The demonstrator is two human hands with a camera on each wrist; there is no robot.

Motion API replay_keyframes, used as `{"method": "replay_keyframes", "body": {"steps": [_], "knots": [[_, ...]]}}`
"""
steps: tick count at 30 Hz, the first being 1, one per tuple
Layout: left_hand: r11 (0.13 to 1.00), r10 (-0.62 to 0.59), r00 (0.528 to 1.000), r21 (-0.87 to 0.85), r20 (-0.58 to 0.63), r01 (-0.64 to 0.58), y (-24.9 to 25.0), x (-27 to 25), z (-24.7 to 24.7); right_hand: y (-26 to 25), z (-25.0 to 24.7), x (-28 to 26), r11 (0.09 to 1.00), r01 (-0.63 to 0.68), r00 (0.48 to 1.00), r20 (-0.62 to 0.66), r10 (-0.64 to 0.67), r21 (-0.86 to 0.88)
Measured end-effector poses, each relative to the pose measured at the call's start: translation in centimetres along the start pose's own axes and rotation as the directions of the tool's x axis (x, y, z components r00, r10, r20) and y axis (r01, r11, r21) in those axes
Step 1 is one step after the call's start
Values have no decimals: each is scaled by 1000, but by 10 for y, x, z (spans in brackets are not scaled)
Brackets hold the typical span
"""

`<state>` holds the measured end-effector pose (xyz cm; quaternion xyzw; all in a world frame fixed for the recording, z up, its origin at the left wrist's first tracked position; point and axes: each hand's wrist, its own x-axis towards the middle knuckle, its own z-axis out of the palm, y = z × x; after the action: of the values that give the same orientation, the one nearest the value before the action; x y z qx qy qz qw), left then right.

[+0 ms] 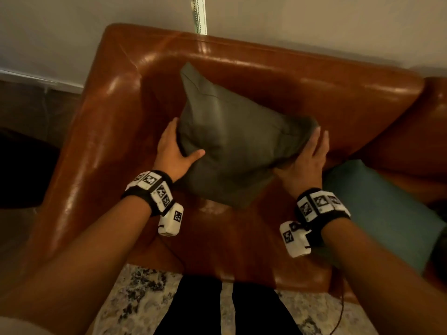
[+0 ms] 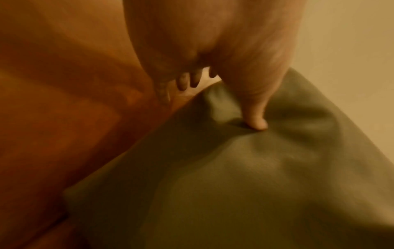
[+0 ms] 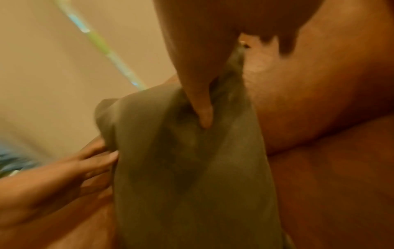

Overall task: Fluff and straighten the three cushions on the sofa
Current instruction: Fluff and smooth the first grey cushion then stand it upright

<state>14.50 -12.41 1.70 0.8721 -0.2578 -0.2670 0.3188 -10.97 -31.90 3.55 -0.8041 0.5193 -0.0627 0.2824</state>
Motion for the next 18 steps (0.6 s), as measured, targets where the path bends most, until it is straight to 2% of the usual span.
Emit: {"method": "replay_keyframes", "body": {"steps": [1, 2, 4, 6, 9, 11, 13, 16, 18], "knots": [[993, -98, 994, -55, 40, 100, -10, -1, 1, -8, -2, -5, 988, 90, 993, -68, -100, -127], [984, -149, 983, -87, 108, 158, -20, -3, 2, -12, -2, -6, 948, 213, 972, -47, -230, -235], [984, -119, 972, -104, 200, 142, -36, -7, 4, -18, -4, 0, 839, 430, 903, 173, -394, -334], [996, -61, 976, -47, 208, 73, -45, -7, 7, -22, -4, 12, 807, 485, 860, 351, -371, -337], [999, -41, 990, -14, 132, 43, -29, -9, 7, -28, -5, 24, 880, 367, 873, 438, -214, -303], [999, 32, 996, 21, 84, -34, -15, -14, 7, -25, -8, 27, 928, 281, 891, 426, -158, -245], [989, 129, 990, 70, 56, -133, 0, -17, 2, -17, -18, 26, 976, 184, 920, 369, -130, -117], [952, 265, 964, 162, -11, -260, 37, -20, -12, 1, -31, 15, 996, 44, 946, 317, -67, 81], [895, 394, 919, 236, -16, -379, 66, -17, -13, 19, -31, 9, 988, -67, 940, 341, 14, 141]]}}
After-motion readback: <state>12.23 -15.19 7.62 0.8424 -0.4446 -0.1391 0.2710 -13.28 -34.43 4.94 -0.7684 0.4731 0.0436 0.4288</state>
